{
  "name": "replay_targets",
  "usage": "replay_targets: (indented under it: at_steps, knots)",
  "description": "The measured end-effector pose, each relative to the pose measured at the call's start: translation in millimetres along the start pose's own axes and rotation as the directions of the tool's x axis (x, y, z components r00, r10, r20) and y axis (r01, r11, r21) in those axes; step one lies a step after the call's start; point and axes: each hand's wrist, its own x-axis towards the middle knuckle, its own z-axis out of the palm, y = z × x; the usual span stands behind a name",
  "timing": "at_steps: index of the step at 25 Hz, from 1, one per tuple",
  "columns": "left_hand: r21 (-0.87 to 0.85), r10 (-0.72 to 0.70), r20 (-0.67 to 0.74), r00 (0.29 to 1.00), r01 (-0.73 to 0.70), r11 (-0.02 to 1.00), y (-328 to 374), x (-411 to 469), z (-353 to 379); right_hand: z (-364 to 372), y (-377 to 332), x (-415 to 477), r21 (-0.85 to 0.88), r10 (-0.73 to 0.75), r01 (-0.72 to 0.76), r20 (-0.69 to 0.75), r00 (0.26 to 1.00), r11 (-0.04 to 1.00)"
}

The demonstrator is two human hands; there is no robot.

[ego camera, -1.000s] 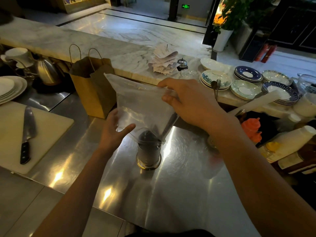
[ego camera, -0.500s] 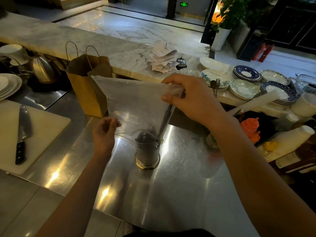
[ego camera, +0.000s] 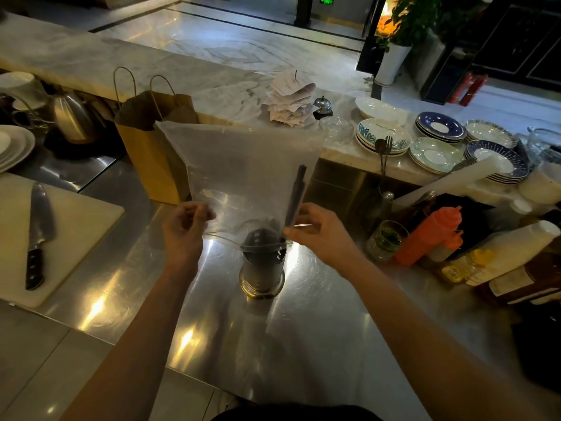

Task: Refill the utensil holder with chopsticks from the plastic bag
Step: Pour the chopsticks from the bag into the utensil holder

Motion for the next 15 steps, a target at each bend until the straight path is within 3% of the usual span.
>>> replay_targets:
  at_steps: [8,15]
  knots:
    - [-0.005,0.012,-0.016,1.000,-0.012,1.000,10.2,0.2,-2.5,10.5,1.0,8.2,-0.137,-0.155,0.134,-0.154,0.976,0.981]
    - [-0.062,0.031,-0.017,0.999,-0.032,0.998,29.9,4.7,-1.4,-1.9,-18.1,11.0,-0.180,-0.222,0.192,-0.167,0.961,0.965]
